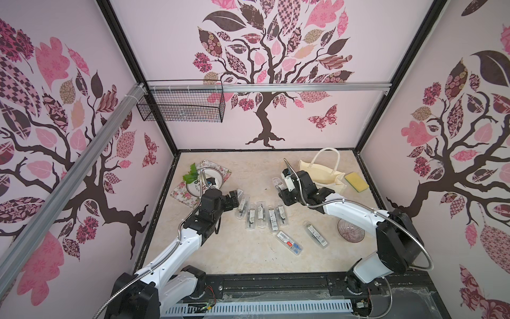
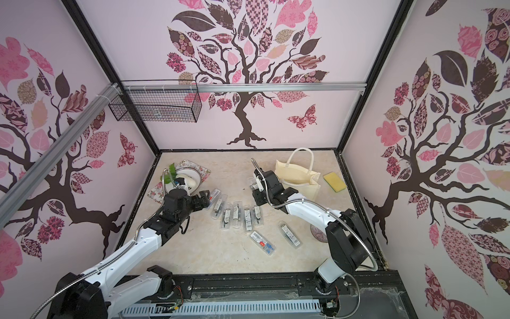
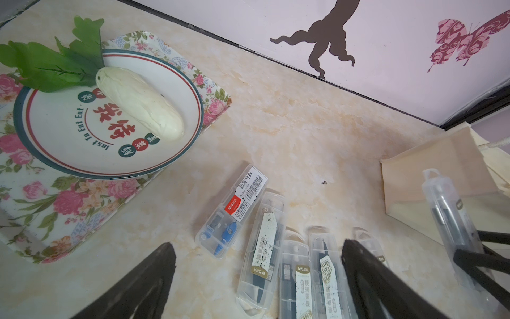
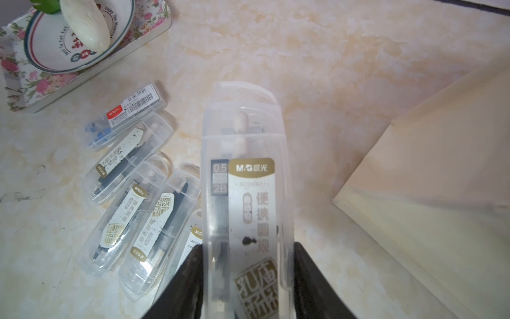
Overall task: Put the compass set into the canvas bag
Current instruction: Pick up the compass set at the center of the board, then place the compass set in the canvas bag.
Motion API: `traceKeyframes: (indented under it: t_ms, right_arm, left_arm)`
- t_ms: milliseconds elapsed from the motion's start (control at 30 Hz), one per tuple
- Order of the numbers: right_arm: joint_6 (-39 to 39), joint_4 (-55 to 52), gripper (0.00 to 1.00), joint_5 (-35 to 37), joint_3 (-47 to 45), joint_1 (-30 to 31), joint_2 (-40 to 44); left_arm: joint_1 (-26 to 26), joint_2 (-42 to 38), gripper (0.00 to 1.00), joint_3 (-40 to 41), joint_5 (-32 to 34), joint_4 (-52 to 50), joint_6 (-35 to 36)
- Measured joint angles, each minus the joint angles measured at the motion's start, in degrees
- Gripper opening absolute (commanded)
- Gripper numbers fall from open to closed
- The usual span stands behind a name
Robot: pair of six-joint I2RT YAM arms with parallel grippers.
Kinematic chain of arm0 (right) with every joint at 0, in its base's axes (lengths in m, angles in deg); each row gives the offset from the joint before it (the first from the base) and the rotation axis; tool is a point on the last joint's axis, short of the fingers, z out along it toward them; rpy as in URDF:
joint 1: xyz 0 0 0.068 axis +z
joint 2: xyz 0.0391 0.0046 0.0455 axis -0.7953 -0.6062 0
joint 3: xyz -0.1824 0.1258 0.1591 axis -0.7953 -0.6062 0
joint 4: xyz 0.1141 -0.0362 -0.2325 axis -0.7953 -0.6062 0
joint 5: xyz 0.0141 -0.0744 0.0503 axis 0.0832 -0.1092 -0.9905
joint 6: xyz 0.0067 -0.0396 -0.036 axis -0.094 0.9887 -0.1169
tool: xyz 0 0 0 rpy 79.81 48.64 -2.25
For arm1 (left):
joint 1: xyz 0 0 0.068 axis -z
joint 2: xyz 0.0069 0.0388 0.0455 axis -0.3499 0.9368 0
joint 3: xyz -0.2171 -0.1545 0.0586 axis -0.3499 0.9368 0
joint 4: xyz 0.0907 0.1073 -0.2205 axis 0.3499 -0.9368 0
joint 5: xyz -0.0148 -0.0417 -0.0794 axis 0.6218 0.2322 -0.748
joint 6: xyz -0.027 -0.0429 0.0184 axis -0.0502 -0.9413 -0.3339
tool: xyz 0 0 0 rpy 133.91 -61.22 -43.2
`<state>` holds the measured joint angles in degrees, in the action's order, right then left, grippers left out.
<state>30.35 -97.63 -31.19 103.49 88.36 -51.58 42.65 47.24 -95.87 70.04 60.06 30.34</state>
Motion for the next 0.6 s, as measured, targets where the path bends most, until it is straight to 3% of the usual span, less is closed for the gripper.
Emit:
traceKeyframes:
  t_ms: [333,600]
  right_arm:
    - [0.87,-0.46,0.41,-1.25,4.46,1.49,4.76]
    - [5.22,-1.40,0.41,5.01,8.44,1.46,7.54]
  left_arm:
    - [0.00,-0.11,0.97,0.00,0.02,-0.07,0.00]
    - [0.00,-1.22,0.97,0.04,0.13,-0.11,-0.04]
